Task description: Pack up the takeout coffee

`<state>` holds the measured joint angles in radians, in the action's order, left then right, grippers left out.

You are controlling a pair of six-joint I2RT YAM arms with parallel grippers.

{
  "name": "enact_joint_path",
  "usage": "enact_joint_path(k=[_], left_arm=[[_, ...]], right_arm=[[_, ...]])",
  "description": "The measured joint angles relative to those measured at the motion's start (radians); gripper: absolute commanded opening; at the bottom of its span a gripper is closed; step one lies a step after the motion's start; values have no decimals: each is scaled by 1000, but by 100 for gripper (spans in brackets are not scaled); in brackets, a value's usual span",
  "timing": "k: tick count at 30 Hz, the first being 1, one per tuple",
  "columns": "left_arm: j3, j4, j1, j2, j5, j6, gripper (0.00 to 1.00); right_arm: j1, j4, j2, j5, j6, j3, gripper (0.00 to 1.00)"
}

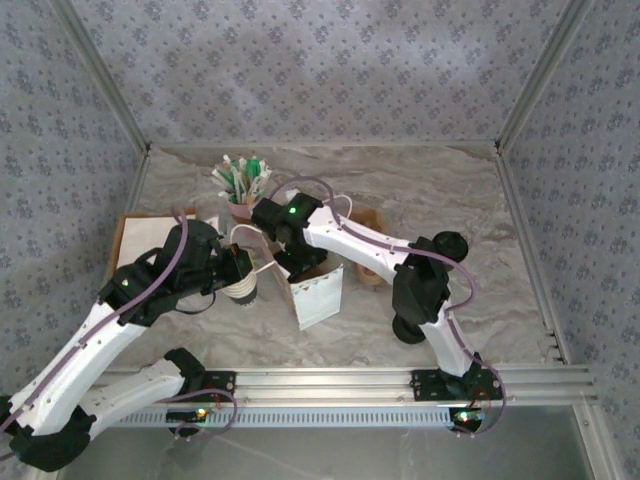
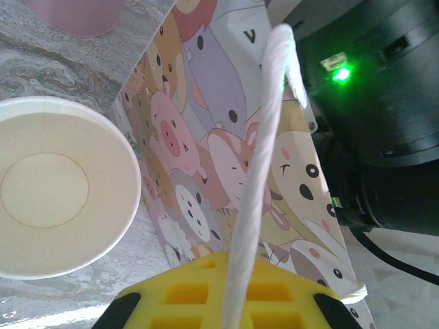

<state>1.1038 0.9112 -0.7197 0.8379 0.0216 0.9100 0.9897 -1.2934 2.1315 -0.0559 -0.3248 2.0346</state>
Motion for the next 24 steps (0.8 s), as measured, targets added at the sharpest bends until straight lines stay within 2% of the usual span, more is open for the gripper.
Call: enact_joint_path(k=[16,24], left_arm=[[-2,-23,0,18,-4,0,2],[-2,-27,0,29,-7,0,2]], right_arm=[[-3,-39,-81,14,0,102,65],[-17,-28,-116,42,0,96,66]])
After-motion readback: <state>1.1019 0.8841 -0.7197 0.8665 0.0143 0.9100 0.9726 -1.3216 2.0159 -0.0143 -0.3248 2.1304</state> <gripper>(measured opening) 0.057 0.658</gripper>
